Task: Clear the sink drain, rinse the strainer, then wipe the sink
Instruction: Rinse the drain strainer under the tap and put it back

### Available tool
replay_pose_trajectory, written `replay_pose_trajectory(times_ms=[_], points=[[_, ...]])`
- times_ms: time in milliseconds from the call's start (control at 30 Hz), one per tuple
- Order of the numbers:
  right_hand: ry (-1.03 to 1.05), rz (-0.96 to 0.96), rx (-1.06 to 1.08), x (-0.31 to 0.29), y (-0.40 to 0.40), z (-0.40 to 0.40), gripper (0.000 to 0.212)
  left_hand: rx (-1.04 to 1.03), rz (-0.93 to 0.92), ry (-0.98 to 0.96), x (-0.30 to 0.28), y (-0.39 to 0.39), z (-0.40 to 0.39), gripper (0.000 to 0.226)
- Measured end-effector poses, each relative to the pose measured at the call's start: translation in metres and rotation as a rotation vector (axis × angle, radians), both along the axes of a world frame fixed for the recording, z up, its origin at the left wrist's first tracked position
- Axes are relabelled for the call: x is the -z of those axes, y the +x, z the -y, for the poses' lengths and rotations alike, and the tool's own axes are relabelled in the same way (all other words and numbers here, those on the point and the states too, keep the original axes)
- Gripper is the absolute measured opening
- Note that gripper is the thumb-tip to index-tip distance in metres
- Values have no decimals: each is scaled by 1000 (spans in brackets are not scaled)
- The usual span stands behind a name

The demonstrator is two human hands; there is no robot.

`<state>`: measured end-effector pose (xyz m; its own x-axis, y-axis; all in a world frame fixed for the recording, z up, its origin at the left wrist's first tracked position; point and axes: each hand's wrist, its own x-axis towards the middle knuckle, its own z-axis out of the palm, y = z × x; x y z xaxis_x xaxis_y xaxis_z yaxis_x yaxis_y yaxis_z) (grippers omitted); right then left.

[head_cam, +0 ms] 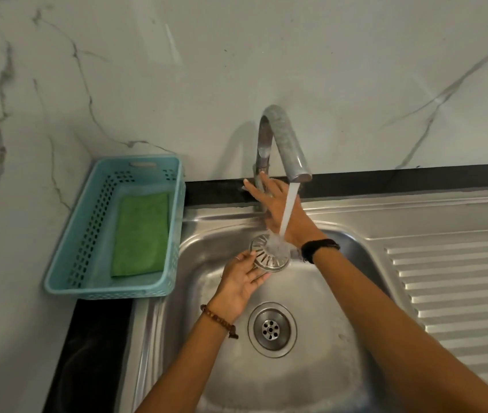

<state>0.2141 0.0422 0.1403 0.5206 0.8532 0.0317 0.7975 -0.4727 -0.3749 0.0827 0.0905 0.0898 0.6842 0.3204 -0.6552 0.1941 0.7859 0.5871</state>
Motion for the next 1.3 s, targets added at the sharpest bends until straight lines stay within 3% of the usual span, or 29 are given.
replay_pose_trajectory(times_ms=[100,167,267,433,533,700,767,867,933,1033,1200,1300], points=[[320,-246,290,8,-7,16,42,7,-27,-46,6,2,-4,9],[290,-403,547,25,-23,33,27,9,-41,-97,14,0,-4,10],[84,-672,644,46,-45,57,34,27,-72,-170,27,-6,-2,12],[268,-797,675,54,-68,71,47,81,-99,-186,39,-18,7,17],[344,-890,717,60,-75,79,37,47,-74,-207,32,-20,8,19],[413,-1061,727,68,-75,88,9,136,18,214,23,-20,9,37],[415,-1059,727,67,-74,85,13,126,-6,276,22,-21,12,47],[405,-907,644,61,-70,80,27,69,-118,212,24,-23,15,34],[388,-764,531,57,-69,82,24,82,-146,198,24,-27,18,20],[465,-697,499,57,-74,91,20,80,-114,334,20,-30,20,18],[522,-1056,743,73,-76,93,16,200,-129,703,2,-24,10,18],[464,-1167,756,72,-74,84,21,217,-176,672,-1,-25,3,14]])
